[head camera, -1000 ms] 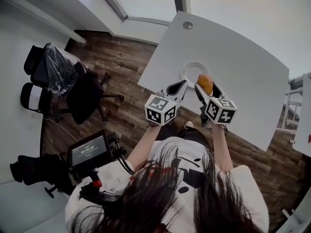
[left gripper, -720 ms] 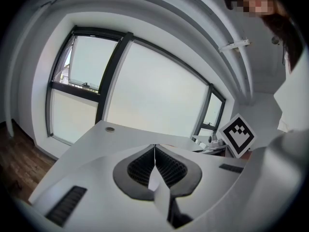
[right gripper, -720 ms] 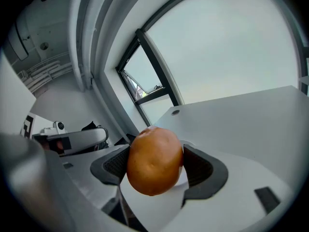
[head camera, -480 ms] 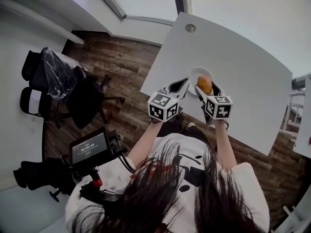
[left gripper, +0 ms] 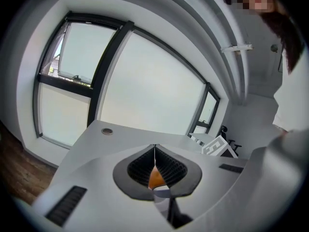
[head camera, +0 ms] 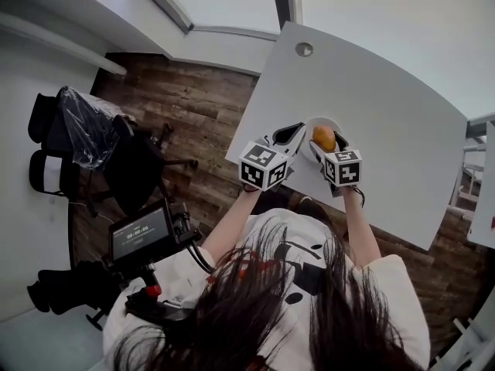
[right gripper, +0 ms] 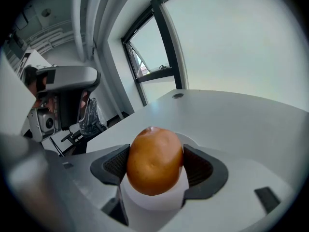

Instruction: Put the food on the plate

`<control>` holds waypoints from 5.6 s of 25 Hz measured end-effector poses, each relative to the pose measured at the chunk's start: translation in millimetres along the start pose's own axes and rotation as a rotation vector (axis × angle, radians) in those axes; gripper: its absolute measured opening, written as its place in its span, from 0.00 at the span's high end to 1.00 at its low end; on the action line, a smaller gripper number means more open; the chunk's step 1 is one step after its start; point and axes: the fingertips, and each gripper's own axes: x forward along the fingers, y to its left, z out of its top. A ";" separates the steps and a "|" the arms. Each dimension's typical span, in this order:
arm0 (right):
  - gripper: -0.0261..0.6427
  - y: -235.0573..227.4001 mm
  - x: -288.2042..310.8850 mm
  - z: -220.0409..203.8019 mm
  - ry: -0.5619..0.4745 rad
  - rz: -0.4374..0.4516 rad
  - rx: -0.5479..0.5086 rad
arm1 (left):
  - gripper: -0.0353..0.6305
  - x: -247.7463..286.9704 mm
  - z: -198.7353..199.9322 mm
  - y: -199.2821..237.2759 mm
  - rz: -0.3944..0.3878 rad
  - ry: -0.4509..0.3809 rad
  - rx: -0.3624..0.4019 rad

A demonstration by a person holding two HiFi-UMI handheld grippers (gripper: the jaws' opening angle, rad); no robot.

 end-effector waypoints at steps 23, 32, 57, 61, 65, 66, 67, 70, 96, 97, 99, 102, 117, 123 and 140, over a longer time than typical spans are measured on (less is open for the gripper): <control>0.43 -3.0 -14.9 -37.4 0.028 0.009 0.077 | 0.94 -6.9 -14.4 -22.5 -0.035 0.023 0.017; 0.43 2.4 -12.3 -24.7 0.005 0.013 0.139 | 0.94 -13.1 -12.6 -8.7 -0.008 0.009 0.012; 0.57 52.2 -102.5 50.1 -0.302 0.164 0.180 | 0.94 -46.4 -29.0 -44.3 0.106 -0.058 -0.070; 0.57 59.6 -120.9 34.6 -0.313 0.188 0.177 | 0.94 -56.1 -46.6 -71.4 0.112 -0.038 -0.054; 0.57 73.0 -124.4 28.7 -0.310 0.220 0.170 | 0.94 -65.5 -51.5 -78.7 0.122 -0.037 -0.054; 0.57 76.1 -125.2 27.4 -0.308 0.226 0.166 | 0.94 -67.0 -51.8 -80.1 0.123 -0.038 -0.053; 0.57 78.9 -125.8 26.0 -0.306 0.230 0.161 | 0.94 -68.3 -52.1 -81.2 0.124 -0.038 -0.053; 0.57 85.9 -127.5 22.3 -0.298 0.237 0.154 | 0.94 -71.7 -52.8 -82.7 0.125 -0.039 -0.053; 0.57 201.5 -171.5 -30.4 -0.349 0.156 0.227 | 0.94 -205.9 -84.8 -107.6 0.042 -0.085 -0.011; 0.57 204.9 -172.5 -36.6 -0.351 0.154 0.239 | 0.94 -209.2 -91.8 -109.2 0.036 -0.081 -0.015; 0.57 212.6 -175.3 -49.6 -0.353 0.151 0.259 | 0.94 -216.7 -107.3 -112.2 0.027 -0.072 -0.026; 0.57 226.0 -183.4 -72.5 -0.343 0.138 0.275 | 0.94 -230.6 -130.3 -118.2 0.017 -0.059 -0.048; 0.57 252.8 -258.1 -137.5 -0.317 0.055 0.285 | 0.94 -264.8 -165.3 -184.8 -0.051 -0.065 -0.108; 0.57 246.2 -277.5 -151.3 -0.319 0.060 0.292 | 0.94 -267.9 -163.4 -203.9 -0.034 -0.074 -0.104; 0.57 254.0 -404.6 -245.8 -0.367 0.171 0.230 | 0.94 -312.0 -219.3 -357.4 0.056 -0.124 -0.045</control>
